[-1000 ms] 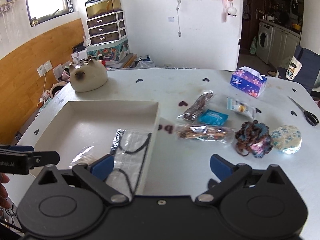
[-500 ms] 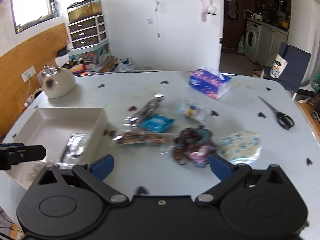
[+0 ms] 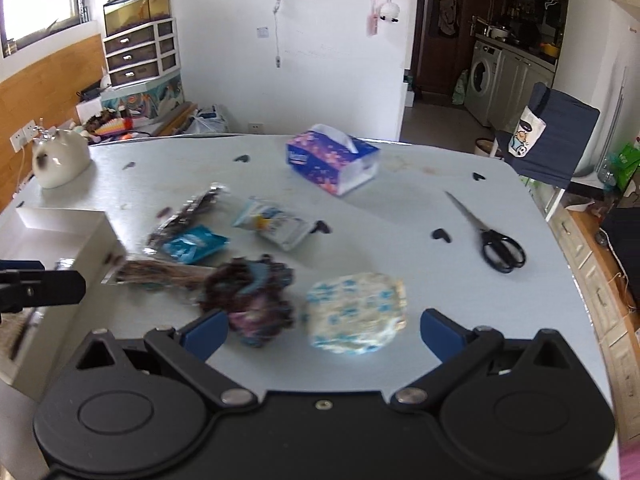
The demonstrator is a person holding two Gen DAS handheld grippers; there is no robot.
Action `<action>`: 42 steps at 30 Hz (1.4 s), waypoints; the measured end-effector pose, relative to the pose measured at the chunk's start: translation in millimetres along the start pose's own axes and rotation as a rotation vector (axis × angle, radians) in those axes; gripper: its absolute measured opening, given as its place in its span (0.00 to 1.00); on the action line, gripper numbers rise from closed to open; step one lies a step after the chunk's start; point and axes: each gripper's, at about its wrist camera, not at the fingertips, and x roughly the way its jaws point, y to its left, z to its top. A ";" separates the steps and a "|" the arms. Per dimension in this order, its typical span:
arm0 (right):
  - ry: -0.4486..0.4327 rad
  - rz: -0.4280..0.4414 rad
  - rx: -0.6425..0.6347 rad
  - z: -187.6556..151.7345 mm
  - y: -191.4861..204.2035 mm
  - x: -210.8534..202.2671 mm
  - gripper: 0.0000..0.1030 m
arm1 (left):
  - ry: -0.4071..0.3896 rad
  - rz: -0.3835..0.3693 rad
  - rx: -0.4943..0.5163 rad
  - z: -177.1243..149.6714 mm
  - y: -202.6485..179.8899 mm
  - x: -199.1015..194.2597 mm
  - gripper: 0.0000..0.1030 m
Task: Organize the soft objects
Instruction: 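Grasp the floral fabric pouch with the right tool while the left tool grasps the crocheted scrunchie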
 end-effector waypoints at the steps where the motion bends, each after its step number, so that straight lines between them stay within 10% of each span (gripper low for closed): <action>1: 0.003 -0.003 -0.003 1.2 -6.3 3.9 1.00 | 0.004 -0.004 0.005 0.9 -5.5 6.4 0.99; 25: 0.130 0.122 -0.325 13.6 -28.2 101.7 1.00 | 0.186 -0.010 -0.017 22.6 -45.8 144.7 0.86; 34: 0.169 0.156 -0.307 13.0 -22.7 115.7 1.00 | 0.231 0.028 0.018 20.1 -51.0 161.9 0.68; 42: 0.186 0.136 -0.273 10.2 -24.9 117.9 0.77 | 0.248 -0.002 0.000 17.7 -50.2 154.5 0.57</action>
